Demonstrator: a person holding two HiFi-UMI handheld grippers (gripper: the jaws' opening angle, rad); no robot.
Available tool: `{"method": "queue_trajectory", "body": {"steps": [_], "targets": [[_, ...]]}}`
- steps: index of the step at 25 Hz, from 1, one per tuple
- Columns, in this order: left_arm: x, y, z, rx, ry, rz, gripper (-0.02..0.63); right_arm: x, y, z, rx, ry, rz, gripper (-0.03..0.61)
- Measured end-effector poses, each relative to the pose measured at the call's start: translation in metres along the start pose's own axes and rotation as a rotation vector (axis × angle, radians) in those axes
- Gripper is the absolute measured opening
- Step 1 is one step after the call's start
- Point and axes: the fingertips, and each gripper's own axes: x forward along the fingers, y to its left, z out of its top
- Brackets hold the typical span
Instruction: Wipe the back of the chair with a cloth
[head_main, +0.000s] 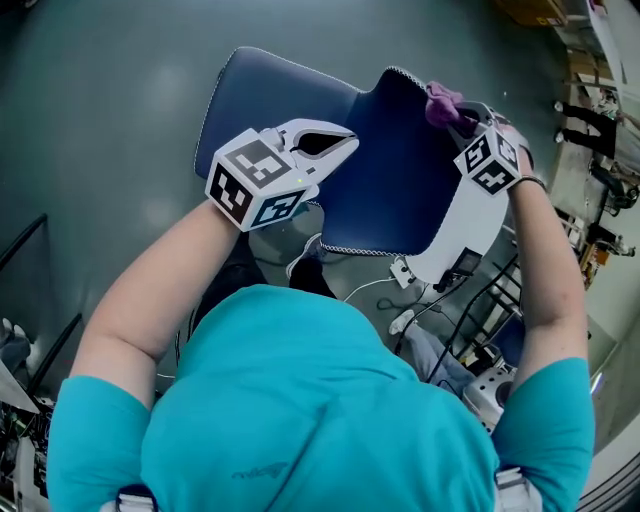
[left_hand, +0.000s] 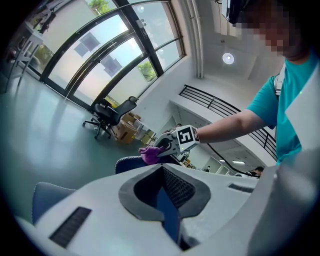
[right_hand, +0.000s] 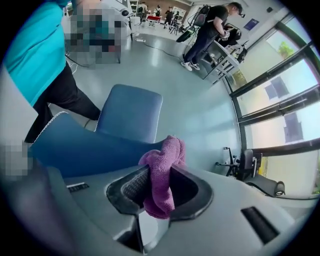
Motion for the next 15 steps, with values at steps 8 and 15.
{"method": "queue_trajectory", "body": {"steps": [8,15], "targets": [[0.001,-0.003,0.009,-0.009,-0.01,-0.026,-0.005,-0.011,0.007,-0.007,0.11,-0.017,0.032,0.092],[-0.005,-0.006,0.009,0.01,-0.007,-0.038,-0.005,-0.016,0.03,-0.002,0.138,-0.025,0.052,0.092]]}}
